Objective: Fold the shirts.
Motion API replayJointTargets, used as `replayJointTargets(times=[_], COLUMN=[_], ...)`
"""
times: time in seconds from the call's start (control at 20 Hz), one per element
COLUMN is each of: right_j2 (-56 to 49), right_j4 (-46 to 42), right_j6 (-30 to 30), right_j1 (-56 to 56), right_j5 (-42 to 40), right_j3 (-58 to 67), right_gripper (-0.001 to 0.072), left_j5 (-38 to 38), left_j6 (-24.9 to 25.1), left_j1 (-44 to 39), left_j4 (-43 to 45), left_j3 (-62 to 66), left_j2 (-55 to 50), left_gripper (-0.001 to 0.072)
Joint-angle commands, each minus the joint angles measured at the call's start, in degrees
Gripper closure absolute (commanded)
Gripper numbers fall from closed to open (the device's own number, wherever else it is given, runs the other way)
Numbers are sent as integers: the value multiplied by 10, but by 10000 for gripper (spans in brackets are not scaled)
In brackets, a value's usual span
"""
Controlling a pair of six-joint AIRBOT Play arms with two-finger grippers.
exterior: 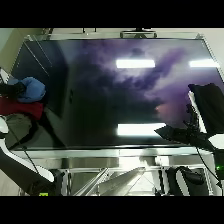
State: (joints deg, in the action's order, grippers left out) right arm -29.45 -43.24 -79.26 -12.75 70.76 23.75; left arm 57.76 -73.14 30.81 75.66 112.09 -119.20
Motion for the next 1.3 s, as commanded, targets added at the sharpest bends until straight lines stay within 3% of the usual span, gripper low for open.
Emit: replayJointTargets(times=[0.0, 0.05, 0.1, 0.3, 0.55, 0.65, 0.8, 1.15, 1.2, 1.25], right_j2=[0, 0, 0, 0, 0, 0, 0, 0, 0, 0], right_j4=[0, 0, 0, 0, 20, 30, 34, 34, 34, 34], right_j6=[0, 0, 0, 0, 0, 0, 0, 30, 30, 30], right_j1=[0, 0, 0, 0, 0, 0, 0, 0, 0, 0], right_j5=[0, 0, 0, 0, 0, 2, -9, -35, -35, -35], right_j3=[0, 0, 0, 0, 0, 0, 0, 0, 0, 0], right_gripper=[700, 700, 700, 700, 701, 700, 701, 697, 655, 399], left_j5=[-11, -8, 7, 89, 151, 191, 239, 154, 141, 142], left_j6=[-18, -18, -18, -19, 18, 21, 17, 18, 18, 17], left_j1=[-35, -39, -43, -52, -97, -138, -221, -409, -422, -428], left_j4=[45, 45, 42, -6, -297, -361, -366, -361, -361, -361], left_j3=[47, 47, 47, 47, 47, 46, 6, -195, -215, -229], left_j2=[-32, -32, -32, -9, 129, 187, 257, 286, 277, 267], left_gripper=[333, 535, 686, 686, 685, 686, 685, 686, 631, 302])
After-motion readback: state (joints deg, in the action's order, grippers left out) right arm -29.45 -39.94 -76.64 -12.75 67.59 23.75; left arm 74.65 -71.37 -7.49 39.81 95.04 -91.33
